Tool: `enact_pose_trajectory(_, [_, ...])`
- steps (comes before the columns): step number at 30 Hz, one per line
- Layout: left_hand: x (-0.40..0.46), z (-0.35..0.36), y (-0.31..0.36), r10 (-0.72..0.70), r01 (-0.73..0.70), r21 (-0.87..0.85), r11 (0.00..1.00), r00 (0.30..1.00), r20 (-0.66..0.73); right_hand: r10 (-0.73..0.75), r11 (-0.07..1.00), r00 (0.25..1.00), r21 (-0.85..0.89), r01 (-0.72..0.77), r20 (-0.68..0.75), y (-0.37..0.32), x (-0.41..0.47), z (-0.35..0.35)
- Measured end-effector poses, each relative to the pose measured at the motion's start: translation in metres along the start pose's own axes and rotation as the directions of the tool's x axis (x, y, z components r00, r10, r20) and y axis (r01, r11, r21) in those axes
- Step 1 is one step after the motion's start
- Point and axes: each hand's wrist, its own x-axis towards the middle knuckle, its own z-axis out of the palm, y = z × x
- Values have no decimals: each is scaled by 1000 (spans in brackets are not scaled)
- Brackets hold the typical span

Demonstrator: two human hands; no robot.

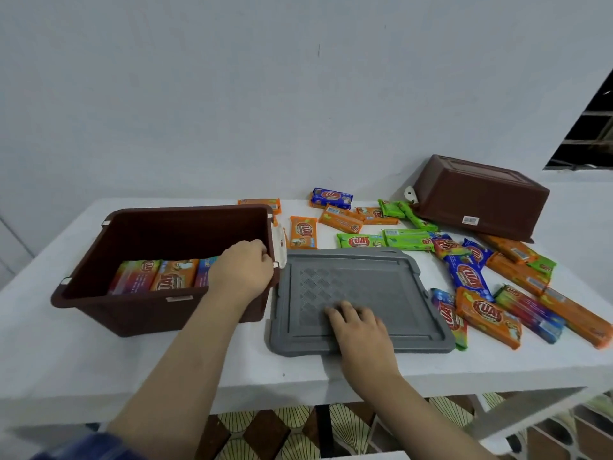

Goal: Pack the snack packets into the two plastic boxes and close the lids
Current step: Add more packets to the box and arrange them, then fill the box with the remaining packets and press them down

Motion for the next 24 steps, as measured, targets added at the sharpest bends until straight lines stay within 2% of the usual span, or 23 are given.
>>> enact_pose_trajectory(3, [-7,7,11,-48,43,-63,997,995,-88,-19,1000,998,-7,19,57,3,-5,-3])
enact_pose_trajectory(5, [-11,11,16,-32,17,-92,996,986,-164,-37,999,992,-9,38,123,5,-6,-5])
enact_pose_trajectory(8, [-17,16,30,63,-95,-100,990,957,-285,-111,993,942,60,97,316,16,1,-18])
enact_pose_trajectory(10, [-20,20,45,168,-206,-95,974,937,-306,-185,968,902,230,99,390,28,9,-29])
enact_pose_trajectory(12, [-24,28,60,266,-311,-119,943,919,-290,-197,914,933,400,63,302,41,15,-34])
enact_pose_trajectory(14, [-26,41,74,354,-394,-114,912,896,-268,-91,879,983,477,3,162,57,17,-36])
enact_pose_trajectory(17, [-24,70,88,409,-423,-124,898,904,-124,75,875,996,476,-89,48,89,17,-33])
enact_pose_trajectory(20, [-16,99,101,392,-382,-139,914,919,53,185,870,983,465,-165,3,126,15,-29])
enact_pose_trajectory(24, [4,131,127,379,-373,-72,925,902,204,332,870,942,400,-288,-43,180,13,-27])
